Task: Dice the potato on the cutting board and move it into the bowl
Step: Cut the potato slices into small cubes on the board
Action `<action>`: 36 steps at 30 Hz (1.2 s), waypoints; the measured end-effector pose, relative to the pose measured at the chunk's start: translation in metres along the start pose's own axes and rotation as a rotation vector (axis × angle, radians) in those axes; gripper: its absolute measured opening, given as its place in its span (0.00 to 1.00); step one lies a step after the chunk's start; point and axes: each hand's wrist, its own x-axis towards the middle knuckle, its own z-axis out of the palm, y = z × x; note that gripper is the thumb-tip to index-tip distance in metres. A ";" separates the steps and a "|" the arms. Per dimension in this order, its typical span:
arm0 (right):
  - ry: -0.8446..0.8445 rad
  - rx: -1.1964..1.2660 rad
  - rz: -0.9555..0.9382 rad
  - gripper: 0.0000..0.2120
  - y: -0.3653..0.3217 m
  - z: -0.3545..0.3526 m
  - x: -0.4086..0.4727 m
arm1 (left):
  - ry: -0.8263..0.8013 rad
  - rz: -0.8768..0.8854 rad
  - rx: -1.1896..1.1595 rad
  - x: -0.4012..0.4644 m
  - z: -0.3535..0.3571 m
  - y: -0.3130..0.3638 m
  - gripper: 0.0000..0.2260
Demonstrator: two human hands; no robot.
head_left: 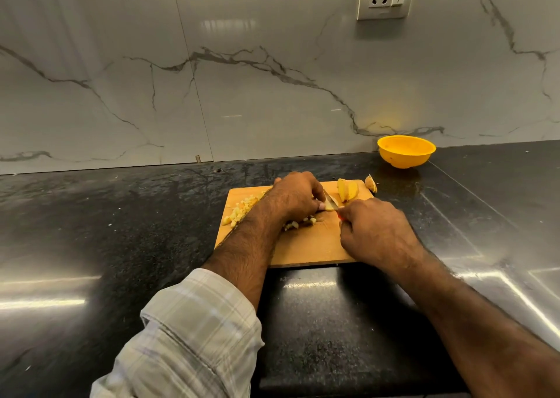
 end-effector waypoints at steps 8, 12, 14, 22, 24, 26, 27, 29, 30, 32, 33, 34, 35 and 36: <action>-0.030 0.023 -0.023 0.16 0.000 0.002 0.016 | -0.009 -0.025 -0.038 0.000 0.000 0.002 0.07; 0.064 0.034 -0.005 0.18 0.001 0.008 0.013 | 0.016 -0.045 0.027 -0.003 -0.004 0.006 0.07; 0.091 0.037 -0.014 0.18 0.000 0.007 0.008 | 0.013 -0.053 0.030 -0.002 -0.005 0.006 0.07; -0.031 -0.025 -0.055 0.15 -0.006 0.006 0.010 | -0.001 -0.062 -0.102 0.002 -0.001 0.000 0.03; -0.045 -0.017 -0.065 0.16 -0.007 0.005 0.015 | -0.012 -0.062 -0.146 0.001 0.000 -0.002 0.02; -0.033 0.030 -0.054 0.16 -0.004 0.006 0.017 | 0.004 -0.052 -0.139 0.000 0.000 -0.003 0.02; -0.010 0.057 -0.042 0.16 -0.001 0.007 0.017 | 0.017 -0.043 -0.116 -0.001 0.000 -0.004 0.02; 0.049 0.081 -0.029 0.17 0.003 0.009 0.012 | 0.037 -0.036 -0.060 -0.003 -0.003 -0.004 0.03; 0.078 0.079 -0.026 0.17 0.004 0.010 0.009 | 0.042 -0.036 -0.038 -0.005 -0.005 -0.004 0.03; 0.117 0.080 -0.035 0.17 0.004 0.008 0.003 | 0.039 -0.035 -0.017 -0.008 -0.009 -0.004 0.04; 0.126 0.084 -0.048 0.17 0.003 0.007 0.001 | 0.036 -0.036 -0.012 -0.009 -0.011 -0.004 0.04; 0.126 0.089 -0.059 0.17 0.002 0.007 0.000 | 0.032 -0.037 -0.003 -0.010 -0.012 -0.004 0.03; 0.114 0.086 -0.063 0.16 0.001 0.007 -0.001 | 0.028 -0.038 0.008 -0.010 -0.012 -0.004 0.03; 0.096 0.080 -0.064 0.15 0.001 0.006 0.000 | 0.029 -0.038 0.019 -0.011 -0.013 -0.003 0.03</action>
